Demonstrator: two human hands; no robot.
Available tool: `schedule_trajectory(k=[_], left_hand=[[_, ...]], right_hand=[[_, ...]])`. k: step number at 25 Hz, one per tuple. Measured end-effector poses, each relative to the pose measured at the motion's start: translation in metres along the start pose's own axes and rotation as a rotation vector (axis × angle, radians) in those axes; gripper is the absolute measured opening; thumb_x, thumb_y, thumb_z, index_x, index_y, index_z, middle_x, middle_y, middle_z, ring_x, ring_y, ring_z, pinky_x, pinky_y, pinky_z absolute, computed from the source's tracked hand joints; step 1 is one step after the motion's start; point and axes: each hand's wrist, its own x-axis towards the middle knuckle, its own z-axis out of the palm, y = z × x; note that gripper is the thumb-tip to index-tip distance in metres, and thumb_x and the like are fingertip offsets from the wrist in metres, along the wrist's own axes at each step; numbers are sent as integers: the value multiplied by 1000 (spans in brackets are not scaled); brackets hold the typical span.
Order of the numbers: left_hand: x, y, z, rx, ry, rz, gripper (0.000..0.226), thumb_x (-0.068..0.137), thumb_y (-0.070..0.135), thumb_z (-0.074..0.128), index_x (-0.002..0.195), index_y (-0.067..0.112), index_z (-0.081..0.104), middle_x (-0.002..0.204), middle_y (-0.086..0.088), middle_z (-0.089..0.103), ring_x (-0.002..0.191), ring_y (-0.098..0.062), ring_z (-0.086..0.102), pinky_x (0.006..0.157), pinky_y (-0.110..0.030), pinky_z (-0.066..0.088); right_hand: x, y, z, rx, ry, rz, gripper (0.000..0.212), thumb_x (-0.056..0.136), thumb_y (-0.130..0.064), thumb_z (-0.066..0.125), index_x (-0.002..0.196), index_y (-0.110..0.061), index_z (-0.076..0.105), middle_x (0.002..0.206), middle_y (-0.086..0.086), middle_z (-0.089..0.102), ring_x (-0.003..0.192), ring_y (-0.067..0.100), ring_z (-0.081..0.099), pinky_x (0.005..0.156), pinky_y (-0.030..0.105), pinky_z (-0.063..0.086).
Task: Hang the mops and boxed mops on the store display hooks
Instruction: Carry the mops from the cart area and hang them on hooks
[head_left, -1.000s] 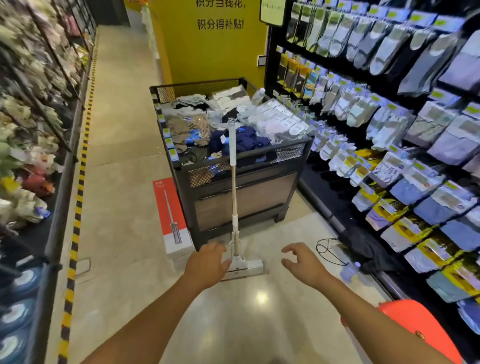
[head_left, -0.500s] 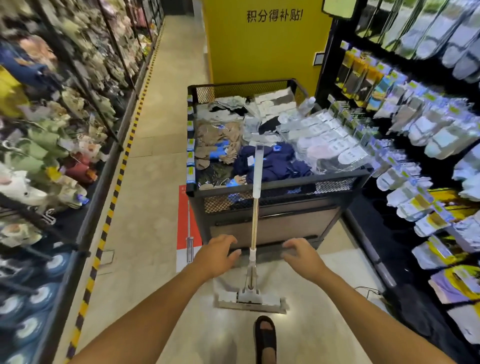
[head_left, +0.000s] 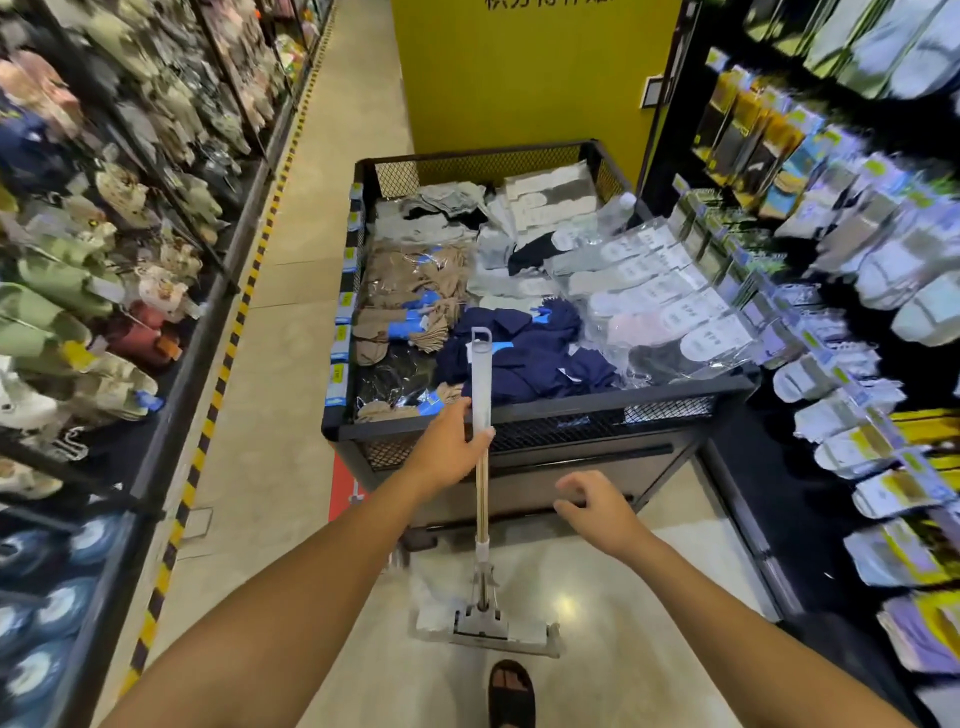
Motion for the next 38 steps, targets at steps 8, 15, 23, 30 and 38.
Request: schedule_trajectory(k=[8,15,23,30,38], left_hand=[[64,15,4,-439,39,-150,75,100,69,36,156,18,32,147,-9,50,135,-28,51,115,-45,40],[68,2,9,-452,14,-116,46,107,57,33,85,18,46,87,-4,45,81,-18,48,82,-38,40],[25,-17,8,-379,65,-28,83,89,82,38,107,6,68,102,-12,71,99,-26,68,99,-46,51],[-58,-29,2,-428,161,-40,52,95,67,41,94,21,65,90,-6,67,85,-19,64,85,-44,51],[-161,-49,-18,-558,367,-92,68,95,67,45,119,8,68,112,-16,73,105,-32,70,94,-51,53]], right_hand=[[26,10,-16,2,-33,27,32,98,-32,68,129,-21,65,131,-3,52,112,13,56,96,24,42],[35,6,-18,4,-64,22,32,100,-33,66,131,-23,63,131,-6,50,111,11,54,94,23,41],[43,-9,4,31,-115,-13,32,99,-31,68,129,-22,62,133,-5,51,123,18,57,100,29,47],[45,-55,62,-16,-322,-85,57,92,-42,73,142,-21,54,136,-7,52,130,15,52,109,34,46],[18,-96,153,1,-478,-241,43,85,-62,66,116,-33,65,114,-7,74,105,15,71,97,50,57]])
